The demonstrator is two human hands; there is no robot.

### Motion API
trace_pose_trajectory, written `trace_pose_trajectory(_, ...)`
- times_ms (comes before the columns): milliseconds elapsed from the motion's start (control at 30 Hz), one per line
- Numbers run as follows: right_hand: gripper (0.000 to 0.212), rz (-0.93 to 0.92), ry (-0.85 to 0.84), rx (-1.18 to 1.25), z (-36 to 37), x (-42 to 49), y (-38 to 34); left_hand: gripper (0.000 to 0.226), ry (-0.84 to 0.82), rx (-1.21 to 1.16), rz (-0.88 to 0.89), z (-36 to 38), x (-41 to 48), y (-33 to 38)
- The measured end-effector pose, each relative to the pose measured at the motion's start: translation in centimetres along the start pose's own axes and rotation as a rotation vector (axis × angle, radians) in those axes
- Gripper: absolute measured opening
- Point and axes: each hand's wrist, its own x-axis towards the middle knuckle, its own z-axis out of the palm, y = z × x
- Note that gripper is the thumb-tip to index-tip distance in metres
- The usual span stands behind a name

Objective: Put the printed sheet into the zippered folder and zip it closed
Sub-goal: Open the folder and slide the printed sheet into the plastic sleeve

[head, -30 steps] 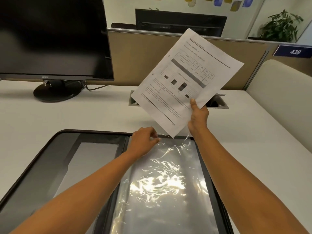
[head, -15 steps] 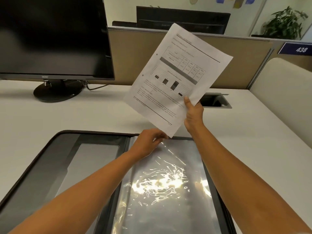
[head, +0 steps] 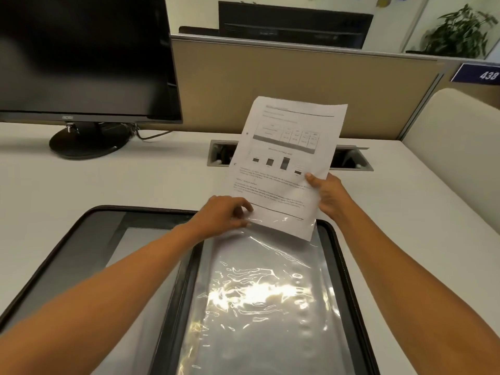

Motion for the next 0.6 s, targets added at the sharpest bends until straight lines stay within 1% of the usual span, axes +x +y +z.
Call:
trace_pose_trajectory(67, 0.038, 0.027, -0.007, -0.012, -0.1, 0.3, 0.3, 0.036, -0.002, 0.078, -0.022, -0.5, 0.0, -0.8)
trace_pose_trajectory(133, 0.039, 0.054, -0.021, -0.023, -0.3, 0.8, 0.5, 0.036, -0.017, 0.107, -0.042, -1.1, -0.1, -1.8)
trace_pose_trajectory(300, 0.043, 0.126, -0.06, -0.046, -0.8, 1.5, 0.9, 0.028, -0.067, 0.093, -0.071, -2.0, -0.1, -3.8)
trace_pose_trajectory(467, 0.044, 0.169, -0.063, -0.031, -1.2, 1.5, 1.3, 0.021, -0.104, 0.107, -0.073, -2.4, 0.2, -4.4)
trace_pose_trajectory(600, 0.042, 0.204, -0.077, -0.046, -1.4, 1.2, 1.7, 0.008, -0.162, 0.071, -0.074, -2.7, 0.2, -5.0)
